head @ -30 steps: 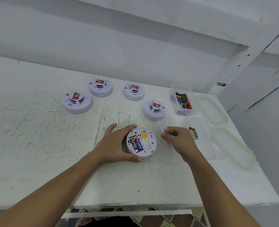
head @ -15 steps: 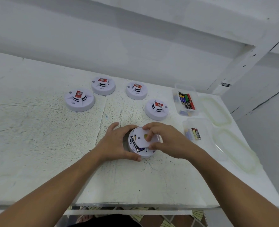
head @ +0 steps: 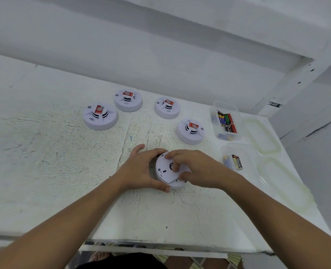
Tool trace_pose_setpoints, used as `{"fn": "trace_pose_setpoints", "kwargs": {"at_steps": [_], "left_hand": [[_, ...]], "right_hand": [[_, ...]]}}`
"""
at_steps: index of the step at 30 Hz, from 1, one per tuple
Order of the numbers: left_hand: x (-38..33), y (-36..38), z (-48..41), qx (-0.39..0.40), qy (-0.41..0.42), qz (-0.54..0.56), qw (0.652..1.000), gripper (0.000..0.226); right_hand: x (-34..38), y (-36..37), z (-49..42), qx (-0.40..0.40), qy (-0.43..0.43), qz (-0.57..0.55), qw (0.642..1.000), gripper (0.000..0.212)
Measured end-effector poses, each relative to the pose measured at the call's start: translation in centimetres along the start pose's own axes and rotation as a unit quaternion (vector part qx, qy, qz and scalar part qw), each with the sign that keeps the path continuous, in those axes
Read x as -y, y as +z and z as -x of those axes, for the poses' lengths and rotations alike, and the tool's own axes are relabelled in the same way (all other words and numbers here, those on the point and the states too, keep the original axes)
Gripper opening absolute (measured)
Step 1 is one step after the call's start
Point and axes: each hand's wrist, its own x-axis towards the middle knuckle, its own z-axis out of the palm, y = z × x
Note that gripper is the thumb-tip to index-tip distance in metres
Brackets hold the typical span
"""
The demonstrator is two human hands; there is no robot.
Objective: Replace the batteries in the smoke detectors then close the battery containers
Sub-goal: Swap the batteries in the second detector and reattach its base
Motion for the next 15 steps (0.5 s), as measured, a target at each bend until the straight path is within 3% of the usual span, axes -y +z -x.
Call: {"fn": "trace_pose_setpoints", "kwargs": {"at_steps": [15], "left_hand": [[-0.2, 0.0, 0.0, 0.004, 0.010, 0.007, 1.000, 0.096]], "right_hand": [[-0.7, 1.7, 1.2, -0.024, -0.043, -0.059, 0.997, 0.033]]}}
